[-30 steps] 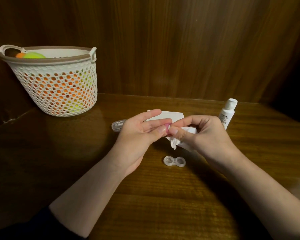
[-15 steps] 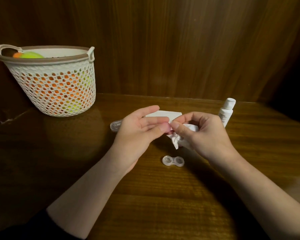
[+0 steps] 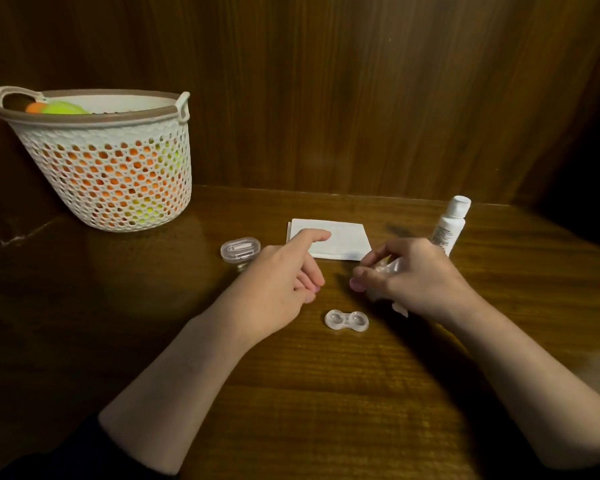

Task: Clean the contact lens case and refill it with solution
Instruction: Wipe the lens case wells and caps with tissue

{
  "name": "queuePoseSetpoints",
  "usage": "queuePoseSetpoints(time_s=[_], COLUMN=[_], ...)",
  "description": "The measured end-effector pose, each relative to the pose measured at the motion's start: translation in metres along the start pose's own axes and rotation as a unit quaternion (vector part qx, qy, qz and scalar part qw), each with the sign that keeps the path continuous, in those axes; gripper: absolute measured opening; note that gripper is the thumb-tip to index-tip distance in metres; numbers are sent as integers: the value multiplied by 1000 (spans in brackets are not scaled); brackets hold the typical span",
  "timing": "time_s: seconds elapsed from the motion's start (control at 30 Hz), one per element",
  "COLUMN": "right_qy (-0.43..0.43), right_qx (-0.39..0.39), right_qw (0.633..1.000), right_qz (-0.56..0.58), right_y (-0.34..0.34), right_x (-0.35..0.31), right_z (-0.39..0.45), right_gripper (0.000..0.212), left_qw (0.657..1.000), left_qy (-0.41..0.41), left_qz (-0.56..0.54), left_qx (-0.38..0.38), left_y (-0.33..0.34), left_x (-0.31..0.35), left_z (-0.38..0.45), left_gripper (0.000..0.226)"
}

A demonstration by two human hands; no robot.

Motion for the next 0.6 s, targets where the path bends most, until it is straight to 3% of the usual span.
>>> queuePoseSetpoints(time_s=[0.23, 0.43, 0.5, 0.6], right_qy=[0, -19, -28, -59], right_qx=[-44, -51, -39, 15], right_qw=[996, 997, 997, 998], right_qz=[-74, -62, -67, 14], right_y=[7, 12, 11, 1], right_x=[0, -1, -2, -10], right_z=[0, 0, 1, -3], right_gripper=[41, 26, 25, 26], left_qw=[1000, 993, 990, 983], left_qy=[3, 46, 48, 15], left_qz=[11, -43, -60, -128], left_qx=[-1, 101, 122, 130], left_y=[1, -12, -15, -12], left_x=[0, 7, 6, -1], left_z=[-1, -4, -5, -5], left_gripper=[78, 21, 26, 22])
Point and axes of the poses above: each hand's wrist, its own z-axis towards the middle knuckle, its own y-axis out of the palm, x = y × z, the point moved 7 cm from there along z, towards the middle knuckle, and after that the axes turned 15 degrees about -z, right-handed, at the moved point
